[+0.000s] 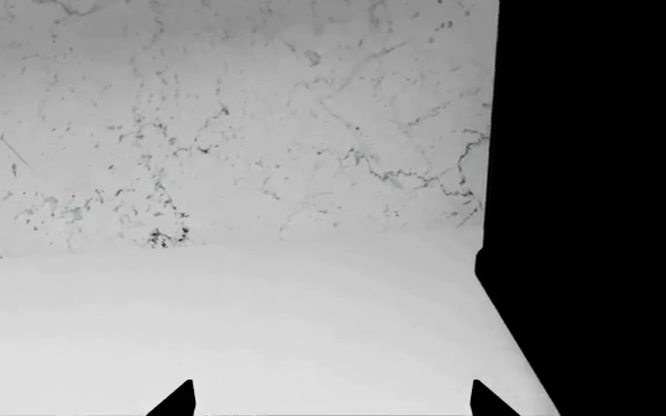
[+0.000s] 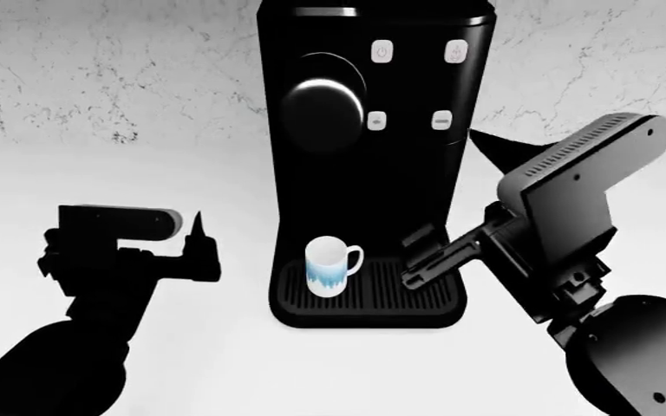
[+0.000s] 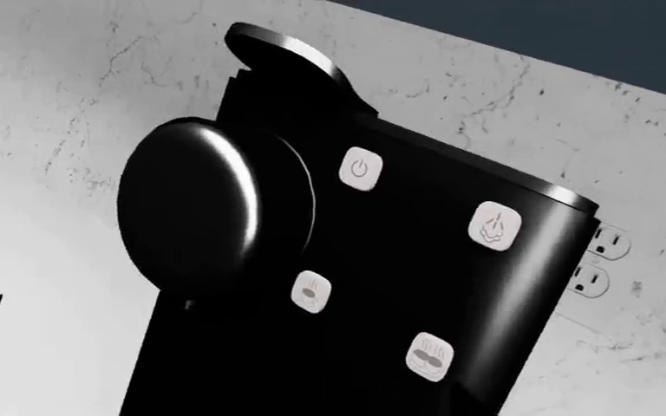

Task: Press the button on the coffee machine to serve coffee.

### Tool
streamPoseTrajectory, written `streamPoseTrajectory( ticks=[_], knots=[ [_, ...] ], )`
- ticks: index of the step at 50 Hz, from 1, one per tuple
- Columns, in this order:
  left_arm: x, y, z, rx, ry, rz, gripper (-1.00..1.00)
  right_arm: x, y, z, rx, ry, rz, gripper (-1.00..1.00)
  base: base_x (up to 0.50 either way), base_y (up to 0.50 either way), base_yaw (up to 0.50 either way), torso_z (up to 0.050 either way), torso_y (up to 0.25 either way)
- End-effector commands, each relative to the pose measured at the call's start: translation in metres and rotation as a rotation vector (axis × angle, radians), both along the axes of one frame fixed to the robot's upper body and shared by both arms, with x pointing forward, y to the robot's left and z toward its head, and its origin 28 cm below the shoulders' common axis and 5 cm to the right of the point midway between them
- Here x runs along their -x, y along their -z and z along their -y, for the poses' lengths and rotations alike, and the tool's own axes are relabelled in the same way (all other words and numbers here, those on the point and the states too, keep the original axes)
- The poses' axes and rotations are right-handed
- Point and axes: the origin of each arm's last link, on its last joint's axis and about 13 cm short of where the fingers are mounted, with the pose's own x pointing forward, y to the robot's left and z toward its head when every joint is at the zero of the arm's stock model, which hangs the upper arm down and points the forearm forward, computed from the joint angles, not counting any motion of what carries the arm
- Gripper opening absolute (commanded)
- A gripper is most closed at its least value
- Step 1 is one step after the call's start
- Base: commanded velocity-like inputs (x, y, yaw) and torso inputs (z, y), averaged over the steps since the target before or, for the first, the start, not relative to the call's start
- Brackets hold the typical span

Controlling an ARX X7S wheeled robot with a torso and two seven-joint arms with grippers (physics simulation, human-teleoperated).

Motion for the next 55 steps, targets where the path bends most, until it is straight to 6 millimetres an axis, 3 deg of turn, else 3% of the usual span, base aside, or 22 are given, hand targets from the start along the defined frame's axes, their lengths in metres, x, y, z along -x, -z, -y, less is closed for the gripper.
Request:
streamPoseTrajectory(
  ticks=[1, 15, 20, 26, 31, 32, 38, 55],
  knots=[
    [0.001, 0.001, -0.002, 0.005, -0.004, 0.001, 1.00, -0.006, -0.011, -0.005, 0.093, -0.066, -0.006, 1.00, 0.00, 0.00, 0.00, 0.000, 0.000],
    [0.001, 0.001, -0.001, 0.007, -0.005, 0.002, 1.00, -0.018, -0.019, -0.005, 0.129, 0.007, -0.018, 1.00, 0.00, 0.00, 0.00, 0.000, 0.000],
    [-0.001, 0.003, 0.003, 0.006, -0.006, 0.001, 1.00, -0.021, -0.022, 0.002, 0.253, 0.066, -0.035, 1.00, 0.00, 0.00, 0.00, 0.000, 0.000],
    [0.001, 0.004, -0.001, 0.009, -0.005, -0.002, 1.00, -0.030, -0.032, 0.001, 0.283, 0.051, -0.019, 1.00, 0.00, 0.00, 0.00, 0.000, 0.000],
    [0.000, 0.004, 0.000, 0.010, -0.012, 0.000, 1.00, -0.034, -0.028, -0.003, 0.294, 0.026, -0.034, 1.00, 0.00, 0.00, 0.00, 0.000, 0.000],
    [0.000, 0.004, -0.001, 0.010, -0.012, -0.001, 1.00, -0.034, -0.029, -0.003, 0.293, 0.023, -0.031, -1.00, 0.00, 0.00, 0.00, 0.000, 0.000],
    [0.001, 0.005, -0.002, 0.012, -0.011, -0.004, 1.00, -0.032, -0.023, -0.010, 0.287, -0.028, -0.027, -1.00, 0.00, 0.00, 0.00, 0.000, 0.000],
    [0.000, 0.006, 0.000, 0.011, -0.014, -0.006, 1.00, -0.039, -0.030, -0.013, 0.267, -0.048, 0.026, -1.00, 0.00, 0.00, 0.00, 0.000, 0.000]
  ],
)
